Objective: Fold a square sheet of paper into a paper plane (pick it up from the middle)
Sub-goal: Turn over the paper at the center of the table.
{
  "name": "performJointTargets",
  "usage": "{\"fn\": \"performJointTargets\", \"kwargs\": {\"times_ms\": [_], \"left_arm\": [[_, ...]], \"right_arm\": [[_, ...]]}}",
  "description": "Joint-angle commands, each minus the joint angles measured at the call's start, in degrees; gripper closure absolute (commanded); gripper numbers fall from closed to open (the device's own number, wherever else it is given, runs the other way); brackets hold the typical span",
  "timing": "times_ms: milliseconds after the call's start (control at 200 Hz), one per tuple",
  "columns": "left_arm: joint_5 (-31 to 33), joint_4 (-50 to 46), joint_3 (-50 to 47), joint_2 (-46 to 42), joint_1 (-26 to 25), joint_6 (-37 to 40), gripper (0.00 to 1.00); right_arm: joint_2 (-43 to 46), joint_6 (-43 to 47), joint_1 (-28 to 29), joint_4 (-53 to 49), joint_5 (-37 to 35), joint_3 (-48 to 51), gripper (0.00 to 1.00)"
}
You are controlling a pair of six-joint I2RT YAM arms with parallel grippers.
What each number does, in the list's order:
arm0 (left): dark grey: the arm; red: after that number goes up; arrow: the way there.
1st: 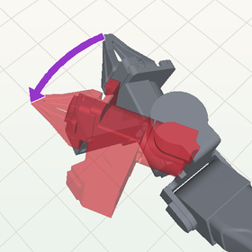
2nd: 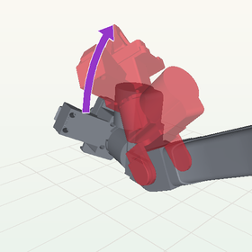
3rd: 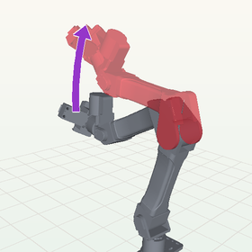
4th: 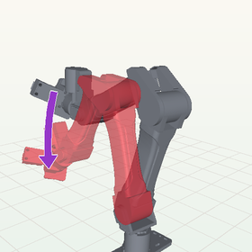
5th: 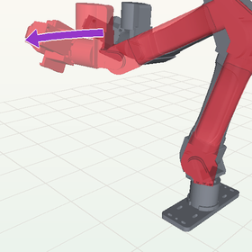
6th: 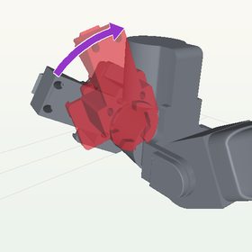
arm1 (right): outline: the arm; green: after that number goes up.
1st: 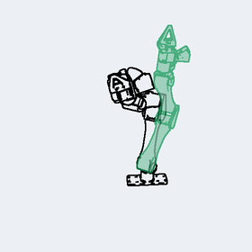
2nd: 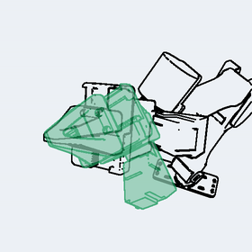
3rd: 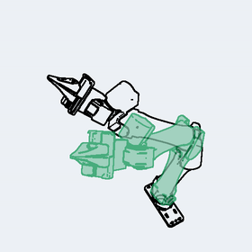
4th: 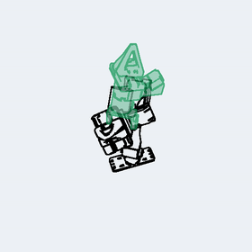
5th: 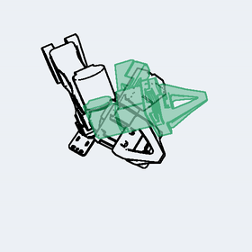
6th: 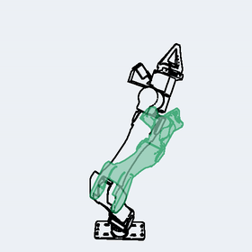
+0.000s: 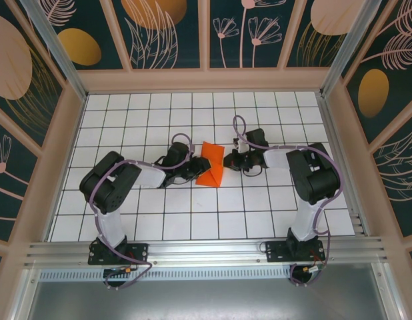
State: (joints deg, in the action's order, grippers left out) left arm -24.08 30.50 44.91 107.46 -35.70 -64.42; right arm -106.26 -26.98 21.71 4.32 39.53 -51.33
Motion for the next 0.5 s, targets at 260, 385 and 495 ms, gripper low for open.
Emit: {"fn": "performJointTargets", "kwargs": {"times_ms": [260,385,495], "left_arm": [[-1.0,1.7,3.0,2.3,-0.1,3.2,0.90],[0.8,-0.5,3.7,1.2,-0.2,6.8,0.98],[3.8,-7.0,5.6,-0.7,-0.1,11.5,1.00]], "right_arm": [[9.1,-2.4,-3.2,1.7,-2.5,3.4,0.59],[14.9,-2.0,-5.3,0.8,-7.4,5.4,0.38],[19.5,-1.1,-7.2,1.0,-12.1,7.8,0.28]]}}
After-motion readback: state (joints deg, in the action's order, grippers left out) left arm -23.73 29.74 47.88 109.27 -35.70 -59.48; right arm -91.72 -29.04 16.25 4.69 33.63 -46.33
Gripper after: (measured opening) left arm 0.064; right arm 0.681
